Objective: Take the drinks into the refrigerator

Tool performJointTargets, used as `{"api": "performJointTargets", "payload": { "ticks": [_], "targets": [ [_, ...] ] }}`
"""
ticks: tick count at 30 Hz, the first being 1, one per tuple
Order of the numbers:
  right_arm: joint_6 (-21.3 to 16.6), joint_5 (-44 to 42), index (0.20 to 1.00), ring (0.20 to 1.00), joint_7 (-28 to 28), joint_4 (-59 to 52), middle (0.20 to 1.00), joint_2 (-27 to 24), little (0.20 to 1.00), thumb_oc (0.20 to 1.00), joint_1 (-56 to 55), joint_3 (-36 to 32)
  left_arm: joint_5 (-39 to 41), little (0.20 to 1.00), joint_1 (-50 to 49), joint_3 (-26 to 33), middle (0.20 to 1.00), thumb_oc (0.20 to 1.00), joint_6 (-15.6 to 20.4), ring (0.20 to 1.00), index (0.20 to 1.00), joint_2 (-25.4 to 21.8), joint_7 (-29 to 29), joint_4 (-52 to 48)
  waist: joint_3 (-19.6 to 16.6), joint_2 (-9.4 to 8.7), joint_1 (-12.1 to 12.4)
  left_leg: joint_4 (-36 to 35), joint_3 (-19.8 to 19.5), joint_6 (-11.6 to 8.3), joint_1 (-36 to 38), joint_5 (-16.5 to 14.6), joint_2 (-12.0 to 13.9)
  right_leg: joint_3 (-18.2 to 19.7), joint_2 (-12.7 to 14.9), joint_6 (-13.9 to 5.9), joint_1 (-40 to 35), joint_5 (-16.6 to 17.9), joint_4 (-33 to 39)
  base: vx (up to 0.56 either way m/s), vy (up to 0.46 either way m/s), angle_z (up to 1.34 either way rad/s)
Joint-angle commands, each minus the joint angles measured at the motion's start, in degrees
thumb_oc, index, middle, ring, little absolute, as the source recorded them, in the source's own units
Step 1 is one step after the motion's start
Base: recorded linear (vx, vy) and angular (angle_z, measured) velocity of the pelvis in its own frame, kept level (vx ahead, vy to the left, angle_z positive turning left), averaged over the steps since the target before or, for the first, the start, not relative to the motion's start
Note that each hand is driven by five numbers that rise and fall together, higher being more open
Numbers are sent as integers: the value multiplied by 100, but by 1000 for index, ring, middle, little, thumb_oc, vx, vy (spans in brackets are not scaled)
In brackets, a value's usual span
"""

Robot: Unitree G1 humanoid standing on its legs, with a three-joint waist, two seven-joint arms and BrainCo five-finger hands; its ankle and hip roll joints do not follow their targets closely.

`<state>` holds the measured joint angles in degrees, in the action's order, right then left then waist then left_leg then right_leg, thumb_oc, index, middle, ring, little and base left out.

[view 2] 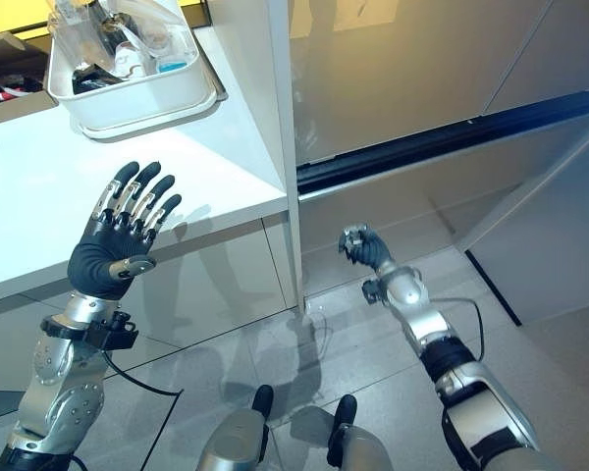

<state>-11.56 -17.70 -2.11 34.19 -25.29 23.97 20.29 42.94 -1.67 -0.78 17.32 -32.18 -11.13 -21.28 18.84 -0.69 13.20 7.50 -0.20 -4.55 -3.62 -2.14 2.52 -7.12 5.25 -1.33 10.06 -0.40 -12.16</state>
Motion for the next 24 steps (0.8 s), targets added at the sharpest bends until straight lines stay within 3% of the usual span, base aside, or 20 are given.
{"api": "performJointTargets", "payload": {
  "ticks": [1,5,6,7,17,24],
  "targets": [
    [-394,-188,200,200,65,-400,200,-51,200,200,-111,-331,-311,1000,-291,233,1000,1000,382,1000,1000,45,43,-430,-263,-172,-64,24,-69,367,-46,-303,-248,-51,209,-457,-234,-28,-48,0,0,0],
    [-506,-565,200,200,149,-588,200,183,200,200,-752,-830,-383,1000,-419,303,1000,1000,394,1000,1000,183,154,-349,-302,-205,-260,-54,16,384,77,-306,-236,28,181,-475,-283,4,30,12,20,-4],
    [-518,-678,918,918,156,-629,918,263,918,918,-968,-981,-402,1000,-511,353,1000,1000,387,1000,1000,225,165,-326,-324,-217,-336,-97,64,395,136,-310,-225,74,167,-487,-297,25,64,15,21,-7],
    [-513,-676,1000,1000,158,-641,1000,264,1000,1000,-984,-984,-402,1000,-518,349,1000,1000,387,1000,1000,222,165,-328,-327,-217,-326,-106,71,395,147,-308,-223,81,164,-487,-304,27,69,13,23,-12],
    [-625,-647,1000,1000,53,-927,1000,281,1000,1000,-1667,-1213,-711,1000,-634,319,1000,1000,391,1000,1000,118,19,132,-485,-194,-582,-429,368,444,536,-298,-153,362,78,-573,-415,112,235,27,28,-22],
    [-706,-566,1000,1000,-46,-919,1000,269,1000,1000,-1921,-1254,-555,1000,-627,-98,1000,1000,406,1000,1000,35,-610,1093,-642,-168,-677,-516,493,446,695,-324,-161,502,54,-622,-498,129,321,44,29,-12]
  ]
}}
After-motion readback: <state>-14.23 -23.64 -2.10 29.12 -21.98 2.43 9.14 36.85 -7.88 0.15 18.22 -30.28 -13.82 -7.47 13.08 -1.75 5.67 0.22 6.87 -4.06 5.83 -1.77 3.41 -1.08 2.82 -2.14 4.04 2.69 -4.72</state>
